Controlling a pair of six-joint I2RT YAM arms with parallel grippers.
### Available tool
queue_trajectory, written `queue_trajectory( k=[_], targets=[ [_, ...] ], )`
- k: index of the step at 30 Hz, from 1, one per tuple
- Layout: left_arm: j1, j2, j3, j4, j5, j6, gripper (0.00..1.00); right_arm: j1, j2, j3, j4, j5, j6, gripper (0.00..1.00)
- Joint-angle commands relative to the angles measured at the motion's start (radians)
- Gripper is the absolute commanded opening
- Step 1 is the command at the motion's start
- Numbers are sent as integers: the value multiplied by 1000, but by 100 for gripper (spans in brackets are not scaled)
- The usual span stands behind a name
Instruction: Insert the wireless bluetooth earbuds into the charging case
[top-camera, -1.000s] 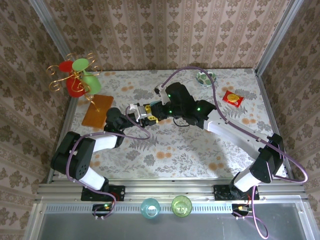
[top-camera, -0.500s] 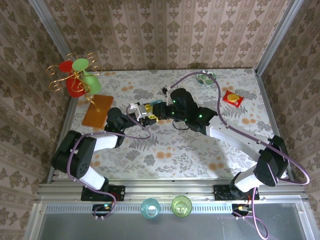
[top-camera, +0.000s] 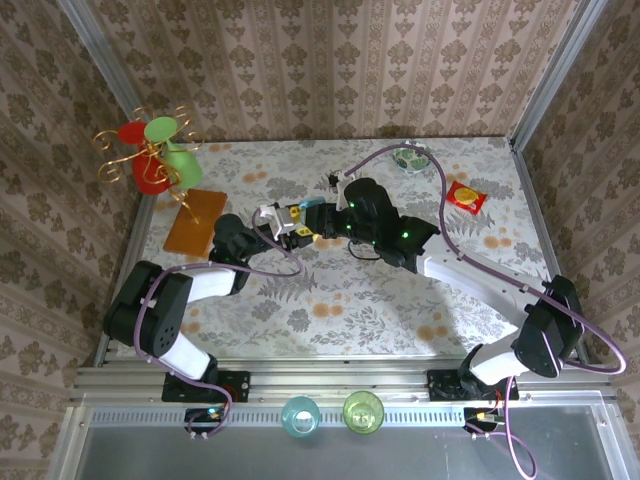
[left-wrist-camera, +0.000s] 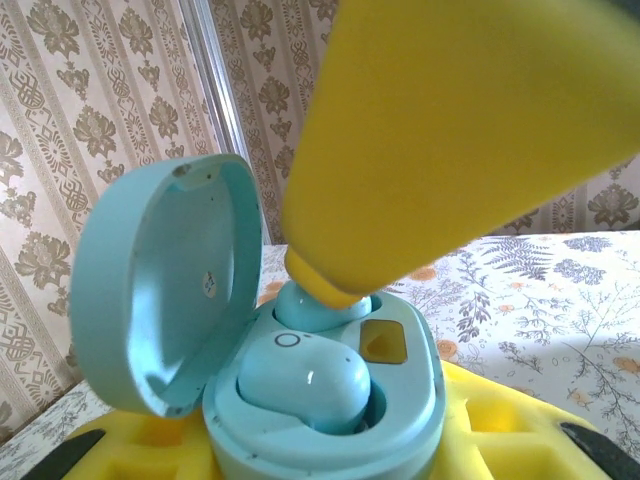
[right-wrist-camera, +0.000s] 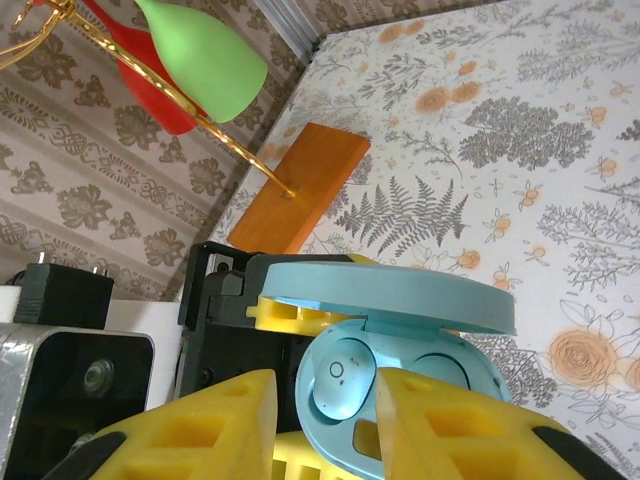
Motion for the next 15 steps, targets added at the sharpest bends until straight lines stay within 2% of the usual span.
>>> queue_trajectory(
  k=[1, 6, 12, 15],
  targets=[
    [5, -18, 29, 52, 9, -19, 26, -2, -45, 14, -19, 23, -59, 36],
    [13, -11, 27, 52, 12, 0, 26, -1, -111, -10, 28, -50, -134, 37],
    [13, -16, 5, 52, 28, 92, 26, -8, -131, 17, 18, 37, -178, 38],
    [13, -26, -3, 52, 39, 115, 26, -24, -76, 104, -71, 85, -177, 38]
  ],
)
